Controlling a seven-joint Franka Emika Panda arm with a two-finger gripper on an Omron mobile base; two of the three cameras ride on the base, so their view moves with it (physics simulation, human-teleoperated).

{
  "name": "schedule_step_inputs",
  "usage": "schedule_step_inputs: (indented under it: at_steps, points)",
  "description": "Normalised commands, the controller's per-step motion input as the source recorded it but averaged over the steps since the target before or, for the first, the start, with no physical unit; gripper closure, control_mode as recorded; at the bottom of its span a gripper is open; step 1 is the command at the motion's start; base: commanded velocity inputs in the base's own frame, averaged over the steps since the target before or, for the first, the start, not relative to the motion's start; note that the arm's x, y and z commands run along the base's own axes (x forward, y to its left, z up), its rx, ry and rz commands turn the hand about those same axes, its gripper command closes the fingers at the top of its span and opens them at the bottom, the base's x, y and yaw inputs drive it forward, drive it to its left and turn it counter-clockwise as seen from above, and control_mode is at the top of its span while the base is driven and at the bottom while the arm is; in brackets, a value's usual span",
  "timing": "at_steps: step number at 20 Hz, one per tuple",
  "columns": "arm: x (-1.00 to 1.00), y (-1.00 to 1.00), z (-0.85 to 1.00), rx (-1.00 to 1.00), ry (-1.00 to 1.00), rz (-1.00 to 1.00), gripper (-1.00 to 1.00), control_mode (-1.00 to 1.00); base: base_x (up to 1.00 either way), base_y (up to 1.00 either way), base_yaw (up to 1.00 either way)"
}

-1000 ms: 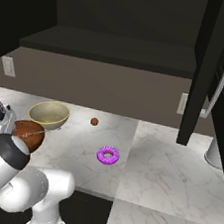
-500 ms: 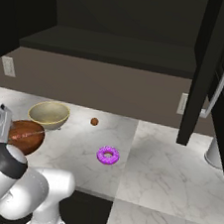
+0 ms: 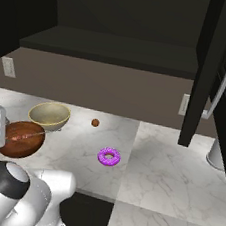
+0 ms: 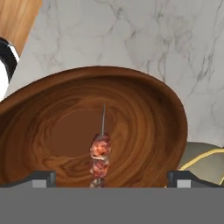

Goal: Pick both bowls and place them on the counter. Then place the kebab skewer in one bowl and place the donut in the other bowl.

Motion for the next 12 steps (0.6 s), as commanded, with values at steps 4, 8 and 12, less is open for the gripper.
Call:
schedule_step_inputs:
  at_steps: [4, 8, 12]
  points:
    - [-0.12, -0.12, 0.15, 0.13, -0.1, 0.16, -1.0, -1.0, 0.0, 0.0, 0.0]
    - [-0.15, -0.28, 0.17, 0.17, -0.08, 0.18, -1.0, -1.0, 0.0, 0.0, 0.0]
    - [-0.19, -0.29, 0.28, 0.09, -0.04, 0.12, -1.0, -1.0, 0.0, 0.0, 0.0]
